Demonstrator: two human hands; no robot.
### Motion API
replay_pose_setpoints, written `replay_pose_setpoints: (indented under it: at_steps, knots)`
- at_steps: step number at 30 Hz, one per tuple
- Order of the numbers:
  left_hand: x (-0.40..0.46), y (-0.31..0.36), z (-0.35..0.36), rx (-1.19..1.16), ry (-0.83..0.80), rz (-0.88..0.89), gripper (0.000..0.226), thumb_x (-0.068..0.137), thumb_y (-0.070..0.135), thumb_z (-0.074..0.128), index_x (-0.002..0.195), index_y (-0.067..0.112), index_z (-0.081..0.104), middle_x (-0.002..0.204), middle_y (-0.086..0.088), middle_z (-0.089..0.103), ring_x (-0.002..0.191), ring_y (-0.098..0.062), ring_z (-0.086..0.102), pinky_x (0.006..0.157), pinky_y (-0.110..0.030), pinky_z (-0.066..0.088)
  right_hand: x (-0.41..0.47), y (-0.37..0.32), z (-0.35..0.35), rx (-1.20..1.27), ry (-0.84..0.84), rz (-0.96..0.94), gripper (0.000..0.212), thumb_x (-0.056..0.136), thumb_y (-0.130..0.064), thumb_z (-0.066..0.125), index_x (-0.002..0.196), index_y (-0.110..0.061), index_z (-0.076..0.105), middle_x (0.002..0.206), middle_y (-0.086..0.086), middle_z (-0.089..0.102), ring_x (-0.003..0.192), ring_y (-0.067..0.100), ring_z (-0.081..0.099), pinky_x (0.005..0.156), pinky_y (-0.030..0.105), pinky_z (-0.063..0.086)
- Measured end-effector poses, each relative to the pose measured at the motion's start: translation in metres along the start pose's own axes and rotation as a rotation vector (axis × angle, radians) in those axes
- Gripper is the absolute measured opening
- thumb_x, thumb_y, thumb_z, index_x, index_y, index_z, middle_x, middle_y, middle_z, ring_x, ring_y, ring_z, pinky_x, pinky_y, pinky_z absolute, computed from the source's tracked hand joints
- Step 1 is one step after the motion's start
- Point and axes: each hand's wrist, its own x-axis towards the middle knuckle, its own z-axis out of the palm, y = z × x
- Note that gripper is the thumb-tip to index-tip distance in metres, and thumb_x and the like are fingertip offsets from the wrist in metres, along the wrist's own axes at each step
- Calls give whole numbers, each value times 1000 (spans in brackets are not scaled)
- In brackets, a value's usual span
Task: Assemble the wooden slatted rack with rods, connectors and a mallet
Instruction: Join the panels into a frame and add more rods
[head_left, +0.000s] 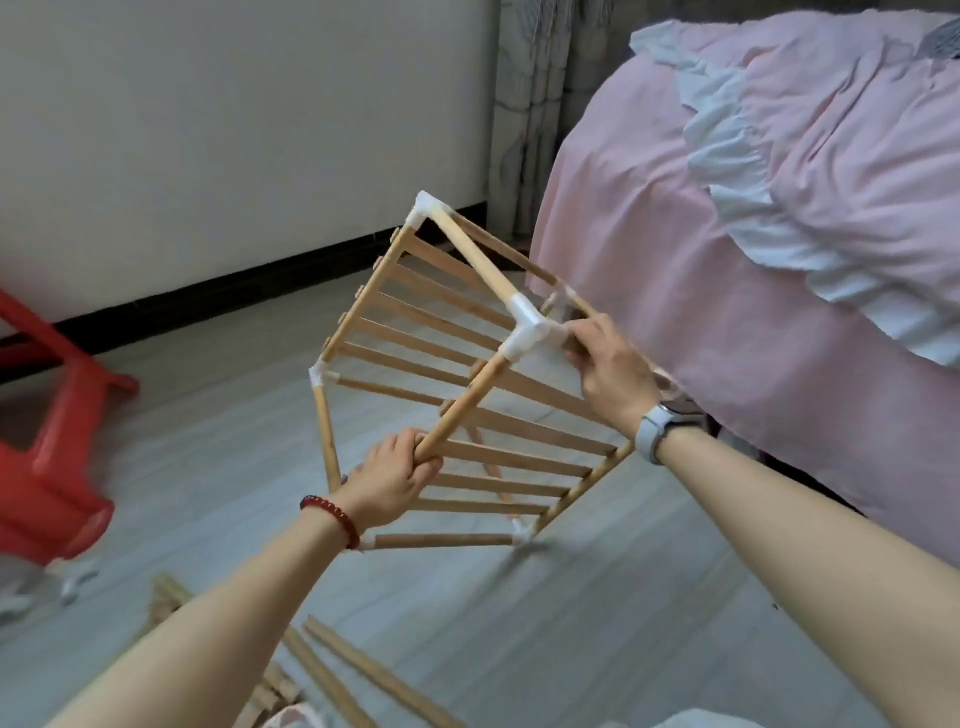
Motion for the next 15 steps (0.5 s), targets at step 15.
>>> replay_pose_setpoints:
  at_steps: [15]
  knots:
    - [-66,26,-24,193,-62,174,38,97,44,43,132,28,46,114,14,58,127,-5,39,116,-50,-11,-75,-41,38,142,-259,-47,26,92,-11,53,117,-13,59,115,-1,58,109,7,49,102,34,35]
